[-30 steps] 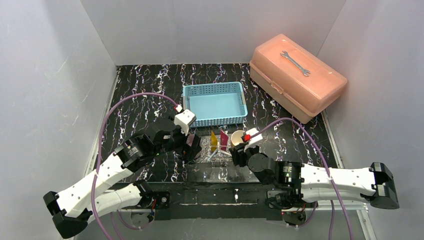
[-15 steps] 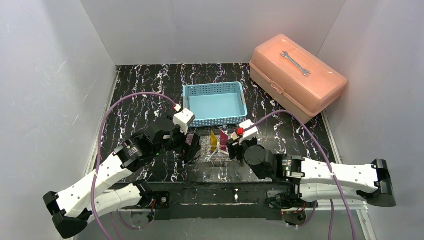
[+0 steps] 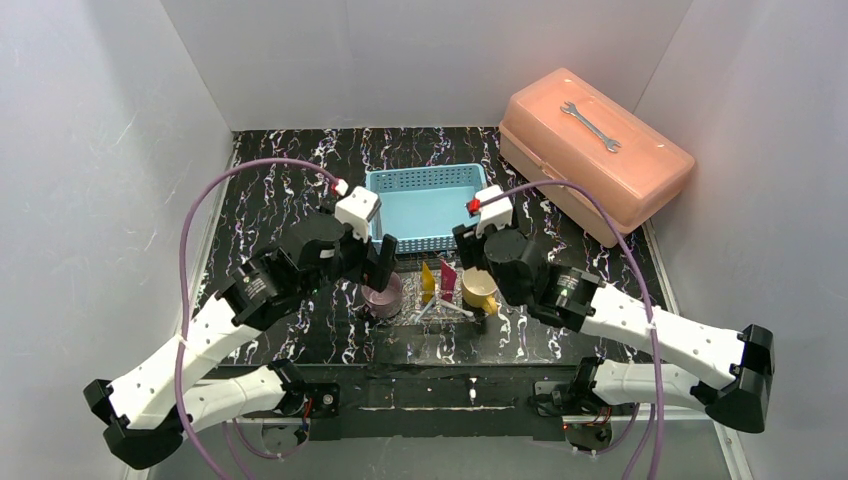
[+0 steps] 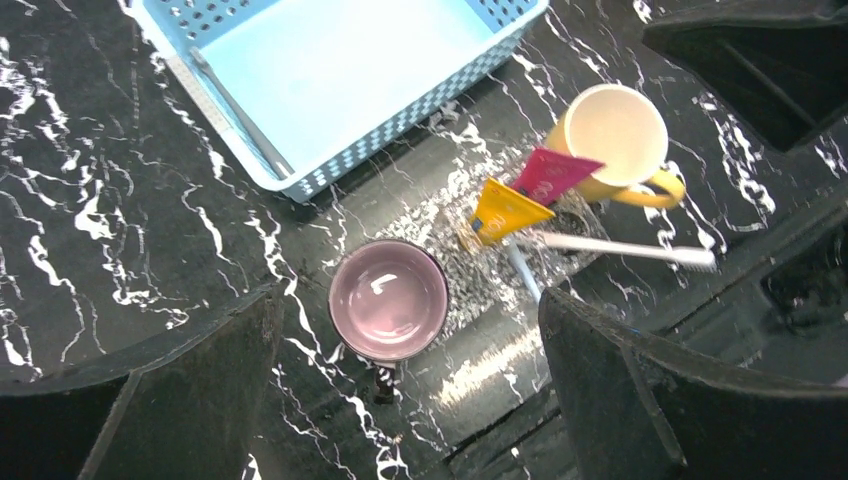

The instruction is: Prepare toiletry sets of a toothbrush and toothpaste on the tray

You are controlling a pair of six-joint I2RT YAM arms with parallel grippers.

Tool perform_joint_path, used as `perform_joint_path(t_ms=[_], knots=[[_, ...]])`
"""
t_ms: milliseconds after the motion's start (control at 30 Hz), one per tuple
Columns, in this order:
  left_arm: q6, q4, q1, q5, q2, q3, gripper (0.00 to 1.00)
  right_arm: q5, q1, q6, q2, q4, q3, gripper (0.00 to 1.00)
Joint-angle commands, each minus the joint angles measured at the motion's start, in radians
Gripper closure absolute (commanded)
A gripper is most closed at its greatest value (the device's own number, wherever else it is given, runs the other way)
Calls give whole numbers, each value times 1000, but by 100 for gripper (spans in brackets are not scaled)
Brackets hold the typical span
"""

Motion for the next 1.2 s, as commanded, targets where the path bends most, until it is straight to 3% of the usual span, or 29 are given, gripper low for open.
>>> perform_joint_path(t_ms=[0,100,333,700,933,1167], knots=[[11,-32,90,7,40,71,2,-95,-107,-43,32,2,105,29],[6,-25,179,62,59,89,2,-156,-204,-39,56,1,147,29],[34,-15,223,-10,89,158,2,-320,-454,6,92,4,211,28],[52,38,300,-104,76,180,2,-395,-710,61,106,2,290,23],[49,52,347,-125,69,147,2,-364,-769,67,92,9,277,22],[-6,195,346,-154,-43,15,2,-392,-769,72,49,46,236,20]])
